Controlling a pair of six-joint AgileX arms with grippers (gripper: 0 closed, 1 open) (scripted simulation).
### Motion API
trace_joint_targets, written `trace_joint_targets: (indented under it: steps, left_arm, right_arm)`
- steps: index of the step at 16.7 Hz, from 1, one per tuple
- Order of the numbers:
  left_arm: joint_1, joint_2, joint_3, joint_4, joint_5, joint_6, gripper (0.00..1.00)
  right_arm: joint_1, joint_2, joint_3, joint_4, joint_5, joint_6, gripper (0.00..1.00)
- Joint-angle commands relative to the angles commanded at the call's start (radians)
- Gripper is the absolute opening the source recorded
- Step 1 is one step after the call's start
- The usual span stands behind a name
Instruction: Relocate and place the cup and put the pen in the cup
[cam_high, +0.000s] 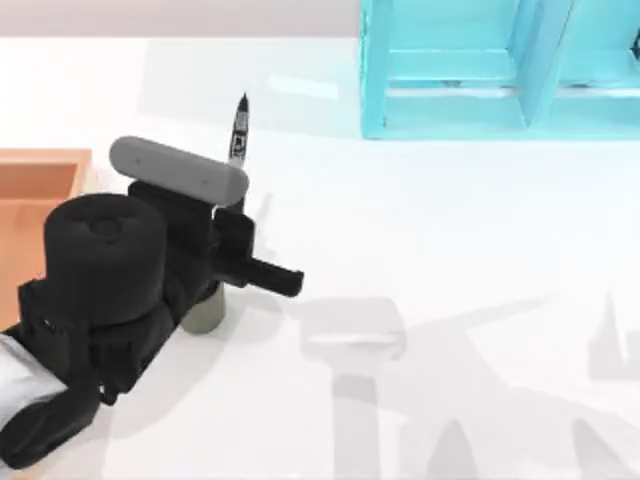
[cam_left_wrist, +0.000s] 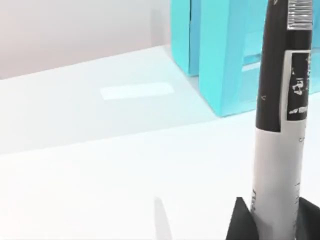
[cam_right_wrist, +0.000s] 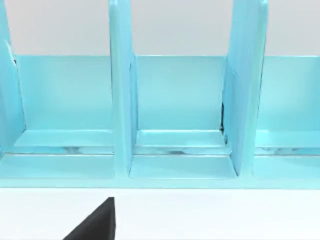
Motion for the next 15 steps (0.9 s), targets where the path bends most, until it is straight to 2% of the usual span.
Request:
trace_joint_targets:
  steps: [4,7,10,15]
  left_arm:
    - [0.036,-0.169,-0.223,0.317,0.004,0.068,0.00]
    - [0.054,-0.259,-0.325,0.472,0.010,0.101,0.00]
    - [0.061,-0.297,-0.365,0.535,0.013,0.114,0.00]
    - [0.058,-0.293,-0.363,0.533,0.012,0.115,0.00]
  right_arm:
    - [0.000,0.000,0.000,0.000,0.000,0.000,1.00]
    - [0.000,0.000,0.000,0.000,0.000,0.000,1.00]
    - [0.000,0.000,0.000,0.000,0.000,0.000,1.00]
    - [0.000,0.000,0.000,0.000,0.000,0.000,1.00]
